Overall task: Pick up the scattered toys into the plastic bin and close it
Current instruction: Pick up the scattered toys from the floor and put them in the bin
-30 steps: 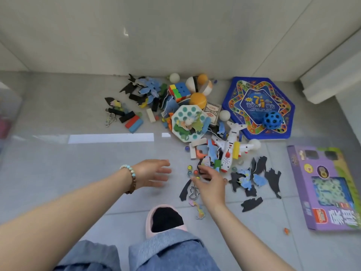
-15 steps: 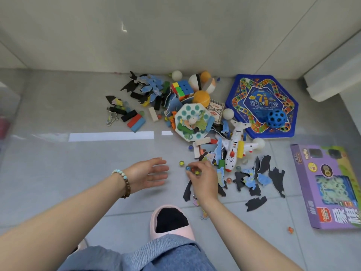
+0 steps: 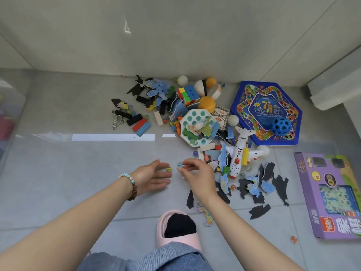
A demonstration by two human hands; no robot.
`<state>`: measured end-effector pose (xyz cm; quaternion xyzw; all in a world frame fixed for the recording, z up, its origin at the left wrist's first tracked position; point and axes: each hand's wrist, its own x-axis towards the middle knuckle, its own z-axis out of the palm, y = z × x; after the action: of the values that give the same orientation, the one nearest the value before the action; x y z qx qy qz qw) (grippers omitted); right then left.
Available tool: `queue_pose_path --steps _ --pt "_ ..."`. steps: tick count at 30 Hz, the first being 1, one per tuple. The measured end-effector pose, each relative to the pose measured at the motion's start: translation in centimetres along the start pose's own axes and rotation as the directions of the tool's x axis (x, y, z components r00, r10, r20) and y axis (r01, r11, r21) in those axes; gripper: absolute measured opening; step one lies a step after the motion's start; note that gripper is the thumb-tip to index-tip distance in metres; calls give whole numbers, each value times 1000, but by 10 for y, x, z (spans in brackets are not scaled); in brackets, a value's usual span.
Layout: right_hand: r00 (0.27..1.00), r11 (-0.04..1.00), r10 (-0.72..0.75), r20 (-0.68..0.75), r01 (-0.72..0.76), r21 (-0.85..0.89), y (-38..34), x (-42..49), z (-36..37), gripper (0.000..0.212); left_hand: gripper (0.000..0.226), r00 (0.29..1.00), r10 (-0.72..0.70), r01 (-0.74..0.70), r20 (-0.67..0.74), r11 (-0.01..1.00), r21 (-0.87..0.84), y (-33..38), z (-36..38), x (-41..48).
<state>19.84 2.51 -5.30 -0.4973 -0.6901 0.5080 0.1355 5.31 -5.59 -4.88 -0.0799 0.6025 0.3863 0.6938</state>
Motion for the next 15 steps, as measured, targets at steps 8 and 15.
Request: queue_pose_path --steps 8,15 --pt "988 980 30 151 -59 190 -12 3 18 14 36 1000 -5 3 -9 983 -182 -4 -4 3" --pt "991 998 62 115 -62 -3 5 5 17 26 20 998 28 -41 -64 976 -216 -4 -3 2"
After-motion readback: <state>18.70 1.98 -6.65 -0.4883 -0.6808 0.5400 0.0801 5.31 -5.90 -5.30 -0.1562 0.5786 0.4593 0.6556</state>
